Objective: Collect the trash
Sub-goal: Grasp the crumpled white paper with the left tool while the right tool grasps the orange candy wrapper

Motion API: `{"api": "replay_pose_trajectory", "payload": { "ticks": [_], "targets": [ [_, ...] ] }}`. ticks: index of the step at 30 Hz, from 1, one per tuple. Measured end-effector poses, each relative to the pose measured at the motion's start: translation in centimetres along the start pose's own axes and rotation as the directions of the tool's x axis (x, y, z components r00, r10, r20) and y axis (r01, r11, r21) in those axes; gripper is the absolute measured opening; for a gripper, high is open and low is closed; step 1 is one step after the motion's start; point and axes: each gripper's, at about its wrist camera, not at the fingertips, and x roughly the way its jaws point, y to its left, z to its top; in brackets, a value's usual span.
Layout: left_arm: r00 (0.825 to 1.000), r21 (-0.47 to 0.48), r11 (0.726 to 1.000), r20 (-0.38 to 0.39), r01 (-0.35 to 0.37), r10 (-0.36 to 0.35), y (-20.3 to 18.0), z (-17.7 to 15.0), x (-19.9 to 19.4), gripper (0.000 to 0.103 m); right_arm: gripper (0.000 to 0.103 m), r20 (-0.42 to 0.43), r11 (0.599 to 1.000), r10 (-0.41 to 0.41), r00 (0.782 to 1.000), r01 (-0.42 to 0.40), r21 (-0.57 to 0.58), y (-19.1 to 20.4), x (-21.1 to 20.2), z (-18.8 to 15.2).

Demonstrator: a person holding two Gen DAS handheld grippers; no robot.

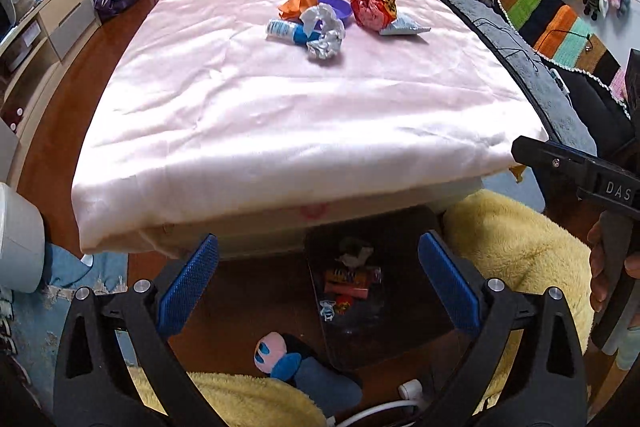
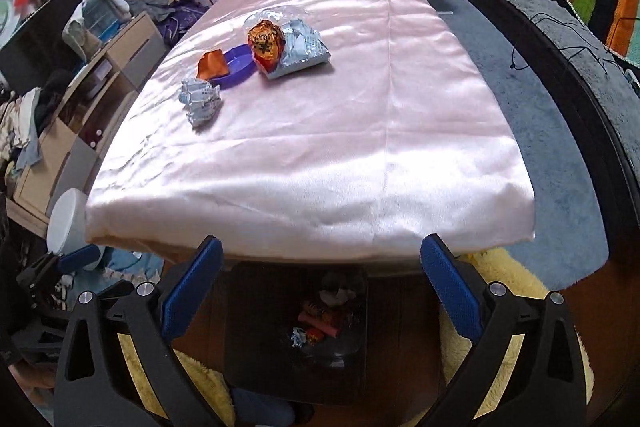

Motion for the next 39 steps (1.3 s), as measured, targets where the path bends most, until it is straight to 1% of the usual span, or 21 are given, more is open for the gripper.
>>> {"api": "replay_pose_trajectory", "payload": {
  "ticks": [8,13,15,16,17,19,21,22,23,25,26,28,31,33,34,35,36,37,38,39],
  "targets": [
    [0.999,0.021,1.000,0.032,-0.008,0.008,0.2,4.2,0.7,0.095,0.099,0.036,1.000,0.000,0.999,0.001,-0.006,0.2,1.0,3.7],
    [0.998,0.034,0.999,0.055,0.004,-0.006,0.3,7.2,1.7,0.095,0.099,0.075,1.000,0.012,0.997,-0.011,-0.011,0.3,2.0,6.9],
    [0.998,0.036,0.999,0.059,0.012,-0.014,0.3,8.3,2.4,0.094,0.094,0.083,0.999,0.032,0.996,-0.031,-0.016,0.5,2.6,8.3],
    [0.998,0.038,0.999,0.060,0.014,-0.016,0.2,8.8,2.7,0.093,0.087,0.082,0.999,0.044,0.996,-0.042,-0.021,0.8,3.1,9.0],
    [0.998,0.041,0.999,0.059,0.017,-0.019,0.1,9.3,3.0,0.090,0.083,0.078,0.998,0.056,0.995,-0.054,-0.028,1.0,3.5,9.6],
    [0.998,0.046,0.999,0.056,0.025,-0.028,-0.1,10.3,3.6,0.086,0.077,0.074,0.997,0.070,0.995,-0.066,-0.045,1.6,4.4,10.8],
    [0.998,0.054,0.998,0.055,0.033,-0.036,-0.2,11.2,4.3,0.080,0.072,0.077,0.994,0.081,0.994,-0.076,-0.073,2.4,5.3,12.0],
    [0.998,0.058,0.998,0.052,0.036,-0.039,-0.3,11.6,4.6,0.075,0.068,0.078,0.994,0.082,0.994,-0.075,-0.084,2.8,5.7,12.6],
    [0.998,0.061,0.997,0.048,0.038,-0.041,-0.3,12.0,4.9,0.070,0.066,0.078,0.993,0.082,0.994,-0.074,-0.093,3.1,6.1,13.2],
    [0.998,0.064,0.997,0.043,0.037,-0.040,-0.3,12.7,5.6,0.067,0.065,0.079,0.992,0.081,0.994,-0.073,-0.106,3.5,7.0,14.2],
    [0.998,0.065,0.997,0.041,0.037,-0.040,-0.3,13.1,6.0,0.062,0.061,0.075,0.991,0.081,0.994,-0.073,-0.111,3.7,7.5,14.7],
    [0.998,0.064,0.997,0.035,0.044,-0.046,-0.3,13.6,6.6,0.057,0.056,0.065,0.990,0.086,0.994,-0.078,-0.121,3.9,8.4,15.4],
    [0.998,0.067,0.996,0.037,0.053,-0.056,-0.4,14.4,7.3,0.056,0.055,0.063,0.988,0.093,0.994,-0.084,-0.132,4.3,9.3,16.2],
    [0.997,0.072,0.996,0.036,0.060,-0.063,-0.6,14.7,7.7,0.056,0.053,0.052,0.986,0.101,0.994,-0.093,-0.137,4.6,10.0,16.6],
    [0.997,0.078,0.995,0.034,0.066,-0.068,-0.7,14.9,8.0,0.052,0.050,0.046,0.984,0.104,0.993,-0.096,-0.148,4.9,10.3,16.7],
    [0.997,0.084,0.994,0.030,0.071,-0.073,-0.8,15.0,8.2,0.044,0.047,0.041,0.982,0.104,0.994,-0.096,-0.162,5.3,10.6,16.7],
    [0.997,0.089,0.993,0.025,0.074,-0.076,-0.9,15.1,8.4,0.041,0.045,0.036,0.981,0.101,0.994,-0.093,-0.173,5.5,10.9,16.7],
    [0.997,0.092,0.993,0.022,0.073,-0.075,-0.9,15.2,8.6,0.035,0.043,0.031,0.980,0.093,0.995,-0.086,-0.181,5.7,11.3,16.6],
    [0.997,0.094,0.993,0.022,0.073,-0.075,-0.9,15.3,8.7,0.028,0.038,0.026,0.979,0.086,0.996,-0.080,-0.188,5.8,11.6,16.6],
    [0.997,0.094,0.993,0.021,0.075,-0.077,-0.8,15.3,8.8,0.025,0.036,0.019,0.978,0.083,0.996,-0.078,-0.193,5.9,11.9,16.6]
  ]
}}
